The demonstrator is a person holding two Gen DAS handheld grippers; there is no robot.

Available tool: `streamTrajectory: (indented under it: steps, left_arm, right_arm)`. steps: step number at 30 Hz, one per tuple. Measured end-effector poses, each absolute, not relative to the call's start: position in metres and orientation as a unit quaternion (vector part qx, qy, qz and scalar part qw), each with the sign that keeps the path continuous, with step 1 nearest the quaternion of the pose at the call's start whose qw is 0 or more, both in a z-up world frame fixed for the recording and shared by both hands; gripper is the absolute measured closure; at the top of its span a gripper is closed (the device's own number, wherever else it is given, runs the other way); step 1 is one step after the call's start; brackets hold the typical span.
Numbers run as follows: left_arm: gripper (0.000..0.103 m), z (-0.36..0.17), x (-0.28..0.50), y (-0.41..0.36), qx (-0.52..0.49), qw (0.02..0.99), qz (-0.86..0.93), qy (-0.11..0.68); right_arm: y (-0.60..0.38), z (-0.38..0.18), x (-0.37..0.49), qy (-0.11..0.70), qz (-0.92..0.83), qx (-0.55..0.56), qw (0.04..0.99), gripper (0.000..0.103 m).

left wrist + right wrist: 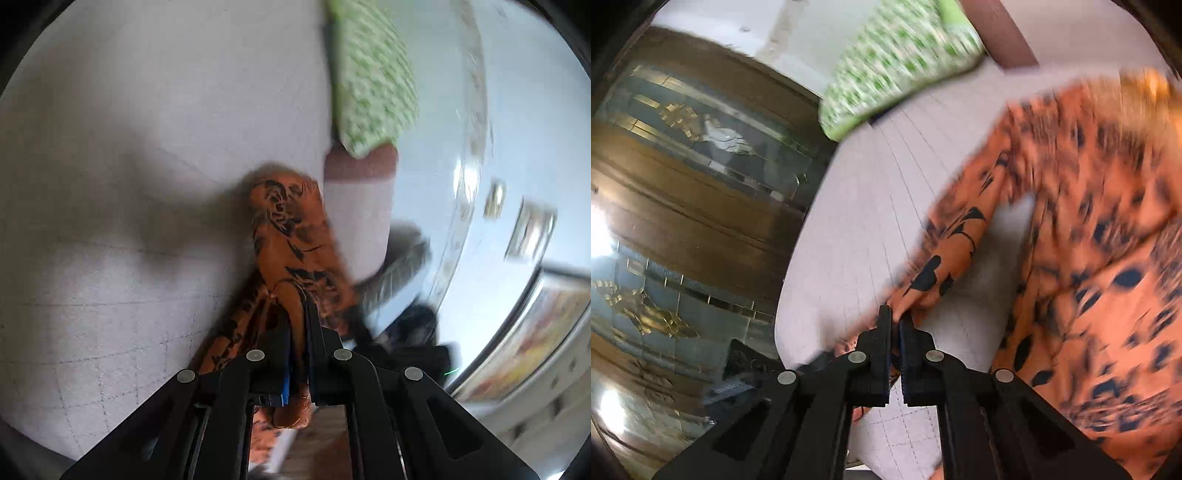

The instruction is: Fold small clothes

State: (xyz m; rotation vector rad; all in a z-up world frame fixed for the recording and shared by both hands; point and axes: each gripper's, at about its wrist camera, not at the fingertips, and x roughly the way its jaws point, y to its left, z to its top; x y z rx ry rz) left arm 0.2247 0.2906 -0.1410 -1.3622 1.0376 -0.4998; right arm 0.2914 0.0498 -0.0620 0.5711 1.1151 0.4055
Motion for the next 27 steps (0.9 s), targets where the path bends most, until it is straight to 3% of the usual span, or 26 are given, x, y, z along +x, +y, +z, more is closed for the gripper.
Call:
streamTrajectory:
  steps: [7,13,15,17,19,20,21,22,27]
  left_arm:
    - [0.099,-0.079,0.228,0.156,-0.413,0.656,-0.388,0.498]
    - [0.097,-0.09,0.218,0.045,-0.277,0.644,-0.409,0.584]
    - [0.095,-0.095,0.22,0.032,-0.248,0.645,-0.402,0.601]
    - [0.081,-0.095,0.226,0.033,-0.243,0.654,-0.386,0.603]
    - [0.063,-0.095,0.234,0.043,-0.249,0.674,-0.356,0.597]
    - [0.06,-0.094,0.241,0.049,-0.249,0.691,-0.328,0.594]
    - [0.06,-0.096,0.241,0.049,-0.248,0.698,-0.313,0.594]
    - [0.06,-0.099,0.239,0.05,-0.251,0.701,-0.3,0.596]
    - [0.06,-0.101,0.256,0.04,-0.239,0.721,-0.226,0.61]
  right_arm:
    - [-0.004,0.028,0.275,0.516,0.158,0.15,0.828,0.1]
    - [-0.09,-0.006,0.241,0.562,0.057,0.084,0.821,0.099]
    - [-0.124,-0.037,0.239,0.58,0.029,0.1,0.808,0.094]
    - [-0.156,-0.065,0.236,0.59,0.005,0.124,0.798,0.084]
    - [-0.172,-0.078,0.226,0.598,0.003,0.137,0.789,0.067]
    - [-0.18,-0.08,0.218,0.585,0.007,0.144,0.798,0.061]
    - [-0.183,-0.081,0.212,0.575,0.007,0.148,0.804,0.045]
    - [-0.188,-0.082,0.206,0.569,0.006,0.153,0.808,0.04]
    - [-0.201,-0.093,0.185,0.561,0.032,0.181,0.807,0.042]
